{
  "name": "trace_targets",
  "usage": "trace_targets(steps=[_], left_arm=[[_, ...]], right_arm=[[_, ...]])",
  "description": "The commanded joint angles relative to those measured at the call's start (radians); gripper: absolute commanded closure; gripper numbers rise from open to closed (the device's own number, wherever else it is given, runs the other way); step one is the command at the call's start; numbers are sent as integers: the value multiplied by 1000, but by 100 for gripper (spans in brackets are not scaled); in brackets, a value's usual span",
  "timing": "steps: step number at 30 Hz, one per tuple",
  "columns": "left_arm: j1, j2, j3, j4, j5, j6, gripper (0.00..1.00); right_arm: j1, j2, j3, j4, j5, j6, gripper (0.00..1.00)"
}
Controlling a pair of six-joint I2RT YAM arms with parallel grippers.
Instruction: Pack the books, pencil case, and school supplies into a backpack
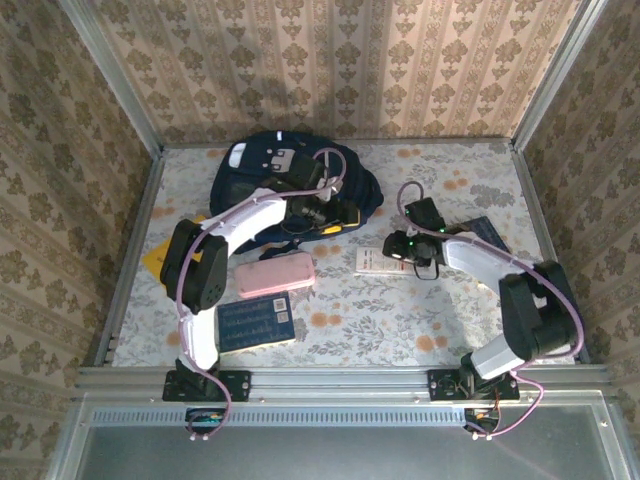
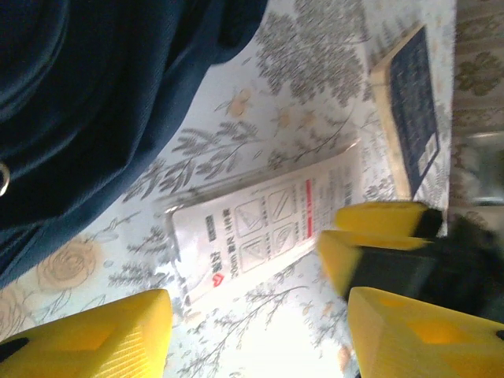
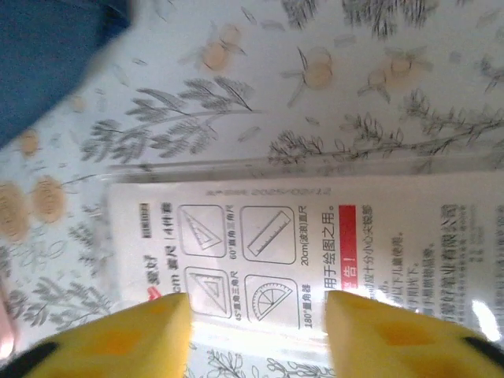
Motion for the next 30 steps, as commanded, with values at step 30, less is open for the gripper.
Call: trace_targets(steps=[30], left_arm=[[-31,271,44,-73,228,-74,38]], right_arm=[[-204,25,-89,-3,-29,104,34]])
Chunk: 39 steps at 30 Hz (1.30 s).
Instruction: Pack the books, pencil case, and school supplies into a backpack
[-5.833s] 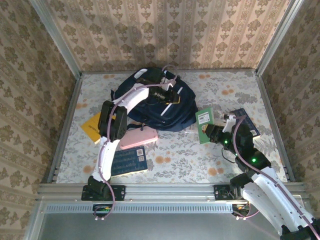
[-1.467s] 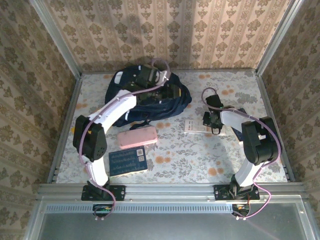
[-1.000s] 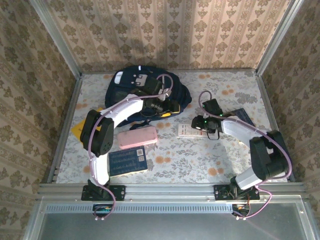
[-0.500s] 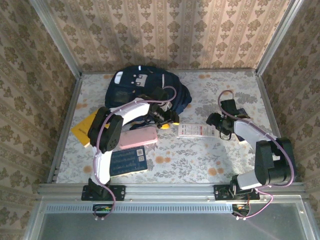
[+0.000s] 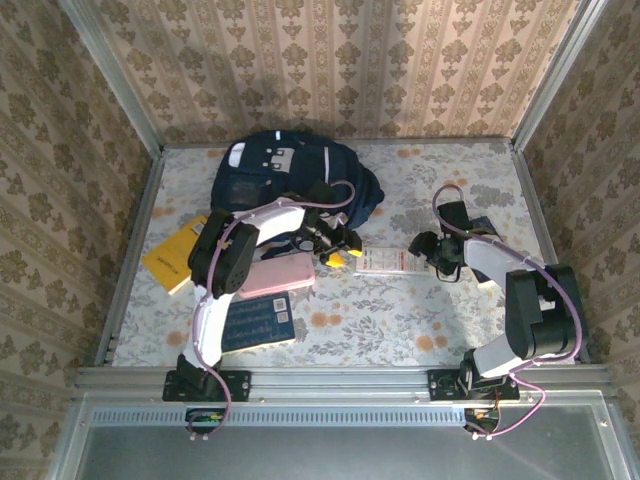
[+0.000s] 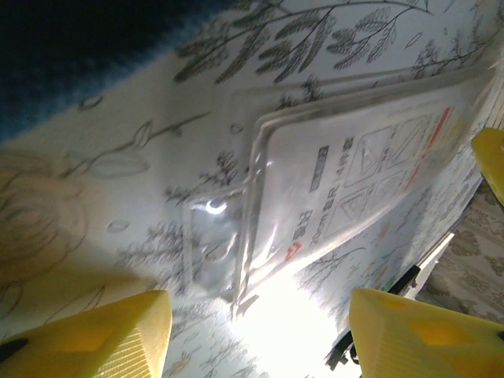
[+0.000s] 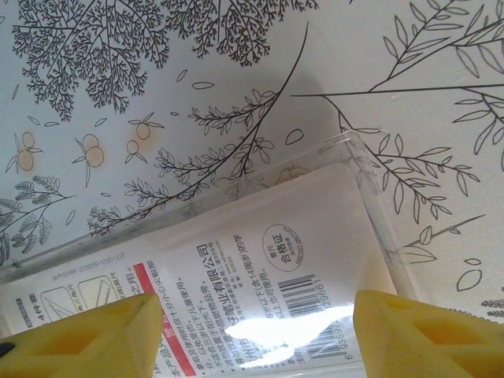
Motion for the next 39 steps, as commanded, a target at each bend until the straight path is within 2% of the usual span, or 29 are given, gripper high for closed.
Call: trace_targets(steps=[1,8,16,24,26,30,34,39], left_arm=[[-6,48,33,10,58,-16,38],[-16,86,73,28,92,-28,39],[-27,62,82,84,151,-31,40],[-36,12,77,104,172,1,49],[-33,2,87,54,133,31,49],[-18,-60,79,-55,-47,77,41],[-17,-83,95,-158,-210,124,38],[-15,-60,78,-170,-248,124,37]], right_arm=[[4,23,-12,4,-17,9,34],[23,78,13,1,-29,14,34],[60,106,19,19,-46,21,37],[85,120,12,51,-63,44,39],[85,118,7,53,-61,46,39],[85,107,6,44,-47,43,39],[94,94,3,40,-24,37,39],[103,91,4,33,-17,26,40]])
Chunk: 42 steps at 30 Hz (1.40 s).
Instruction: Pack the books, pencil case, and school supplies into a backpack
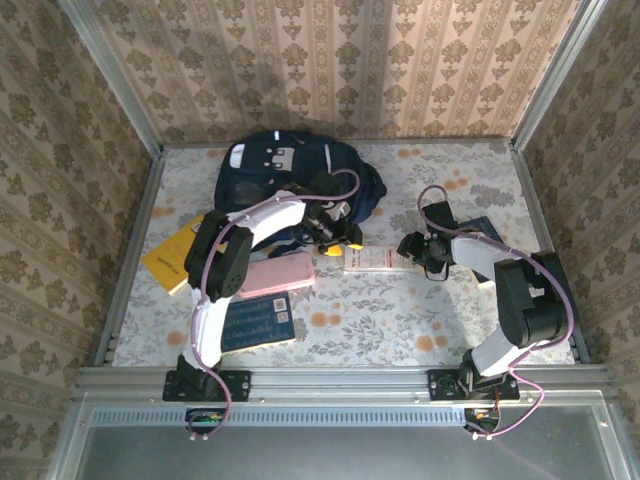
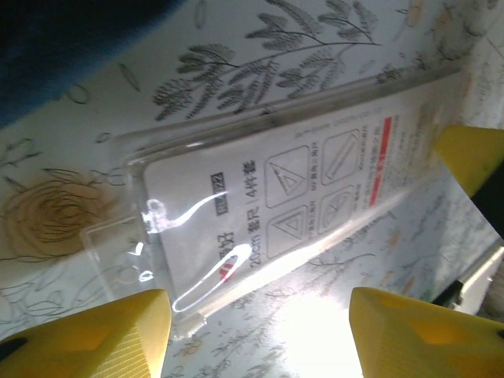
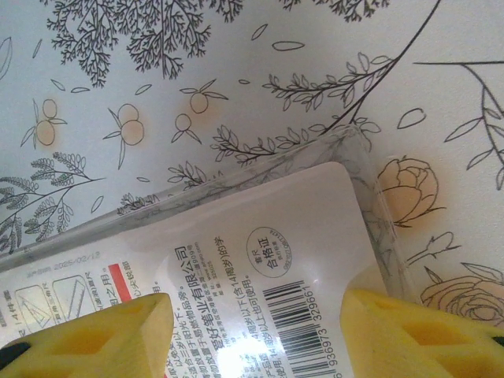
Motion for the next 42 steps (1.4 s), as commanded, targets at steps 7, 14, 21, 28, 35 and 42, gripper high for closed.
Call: trace_targets(steps=[7,14,21,28,35,42], left_arm=[[0,53,24,-42,-68,30,37],[-7,60,33,-77,-109,53,37],[2,45,-11,-69,-120,62,37],[10,27,-20,-79,-126,74,37],[21,11,-44,-79,-121,80,37],[20,24,-41,-76,-121,80,37]], right_arm=[[18,1,-26,-24,-16,-2,40],[17,-10,-30,-24,-18,-5,39],[18,-2,-32,-10,-35,-7,40],[18,-3,-34,-9,-39,-10,40],[19,-1,-34,-7,-37,-10,40],[18,8,-27,-6,-45,-10,40]])
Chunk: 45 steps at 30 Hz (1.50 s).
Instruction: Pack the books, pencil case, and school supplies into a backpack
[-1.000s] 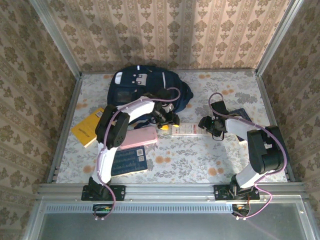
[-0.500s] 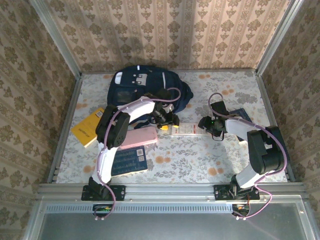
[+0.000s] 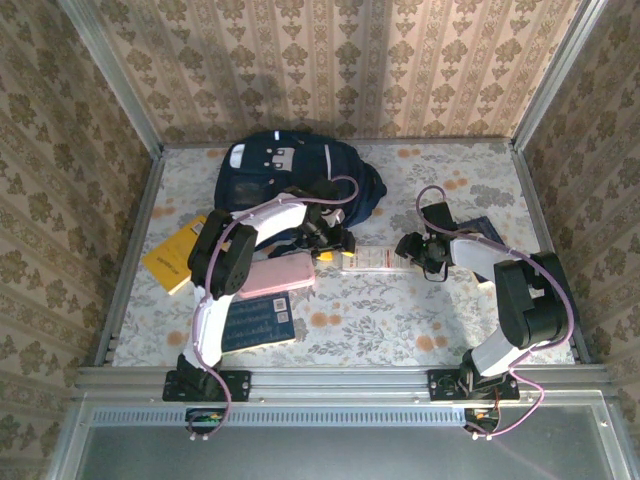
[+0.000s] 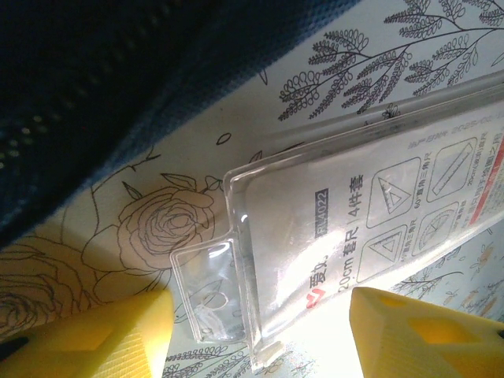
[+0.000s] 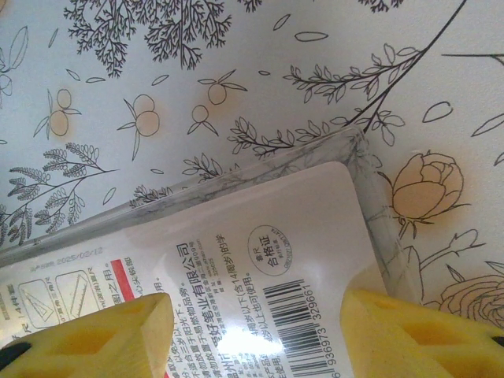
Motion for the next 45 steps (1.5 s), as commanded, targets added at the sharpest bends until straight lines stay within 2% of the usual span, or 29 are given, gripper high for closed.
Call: trace_targets(steps=[1,5,15,20,23,29,33,40,42,43,45], left_arm=[[7,-5,-18,-42,-31,17,37],[-7,25,2,-30,-2,6,37],[-34,47,4,147,219,-42,38],[-41,36,0,206,278,-55,40],[-41,25,-11,238,308,-64,47],[-35,-10,-41,299,348,-77,83],[-21,-51,-69,332,366,-75,98],[44,-216,-131,328,384,-17,100],[72,-279,-165,347,410,-6,100],[88,-313,-185,364,427,-6,100],[111,-369,-214,391,465,-2,100]], right_arm=[[11,15,-16,-24,-41,-6,40],[13,22,-17,-16,-54,-1,40],[17,33,-22,4,-83,5,40],[21,39,-21,12,-87,8,40],[20,38,-19,10,-87,8,40],[21,17,-21,4,-73,6,40],[21,-40,-25,-12,-48,2,39],[20,-256,-42,-9,-30,12,27],[20,-342,-59,30,-66,-1,22],[21,-382,-69,49,-80,-7,13],[10,-442,-86,108,-141,-19,9]])
